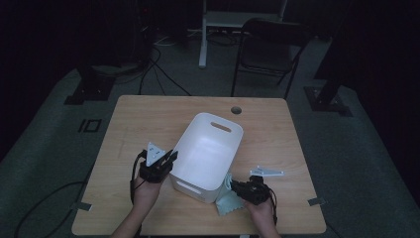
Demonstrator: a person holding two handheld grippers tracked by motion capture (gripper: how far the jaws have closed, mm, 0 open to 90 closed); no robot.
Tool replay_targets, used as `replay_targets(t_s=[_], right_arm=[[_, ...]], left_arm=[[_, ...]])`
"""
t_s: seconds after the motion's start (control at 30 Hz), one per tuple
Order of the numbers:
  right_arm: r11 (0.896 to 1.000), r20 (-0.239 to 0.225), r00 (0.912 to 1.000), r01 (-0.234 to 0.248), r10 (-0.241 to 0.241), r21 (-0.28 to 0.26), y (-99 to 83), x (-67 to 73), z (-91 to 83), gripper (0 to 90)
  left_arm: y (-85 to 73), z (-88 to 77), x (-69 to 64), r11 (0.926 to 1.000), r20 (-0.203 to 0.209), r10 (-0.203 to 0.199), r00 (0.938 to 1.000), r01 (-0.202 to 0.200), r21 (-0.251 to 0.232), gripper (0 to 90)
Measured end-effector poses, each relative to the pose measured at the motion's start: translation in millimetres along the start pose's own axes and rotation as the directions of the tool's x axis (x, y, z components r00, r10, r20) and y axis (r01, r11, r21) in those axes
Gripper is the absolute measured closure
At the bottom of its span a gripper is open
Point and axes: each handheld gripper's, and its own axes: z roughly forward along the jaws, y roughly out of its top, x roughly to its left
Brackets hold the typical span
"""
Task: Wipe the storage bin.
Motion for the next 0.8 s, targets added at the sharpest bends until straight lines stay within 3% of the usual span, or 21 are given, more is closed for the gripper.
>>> replay_targets(t_s=[0.07, 0.17, 0.3, 0.43, 0.5, 0.6, 0.8], right_arm=[[0.999, -0.047, 0.9986, 0.023, -0.025, -0.040, 3.3, 12.4, -10.6, 82.8], [0.995, -0.082, 0.9948, 0.054, -0.061, -0.084, 7.1, 26.0, -20.8, 82.8], [0.992, -0.081, 0.9933, 0.074, -0.083, -0.099, 5.7, 35.9, -23.2, 82.7], [0.992, -0.088, 0.9935, 0.062, -0.071, -0.106, 5.1, 33.9, -21.4, 82.6], [0.992, -0.055, 0.9950, 0.078, -0.084, -0.094, 2.7, 34.5, -18.6, 82.8], [0.994, -0.058, 0.9955, 0.069, -0.075, -0.088, 1.3, 31.4, -16.3, 82.8], [0.998, -0.035, 0.9984, 0.043, -0.045, -0.056, -3.2, 17.9, -7.2, 82.8]], left_arm=[[0.2, -0.1, -0.8, 1.0000, -0.008, 0.004, 1.0000, -0.004, 0.002, 82.8], [0.4, -0.1, -1.2, 1.0000, -0.012, 0.008, 0.9999, -0.008, 0.005, 82.9], [0.6, -0.1, -1.1, 1.0000, -0.007, 0.008, 0.9999, -0.008, 0.006, 83.5], [0.8, 0.4, -0.3, 0.9999, 0.013, 0.010, 0.9999, -0.010, 0.006, 83.3], [0.9, 0.5, 0.2, 0.9999, 0.018, 0.014, 0.9997, -0.014, 0.006, 83.4], [0.7, 0.5, 0.7, 0.9999, 0.025, 0.013, 0.9996, -0.013, 0.004, 83.4], [0.4, 0.6, 0.4, 0.9999, 0.024, 0.010, 0.9997, -0.010, 0.002, 83.3]])
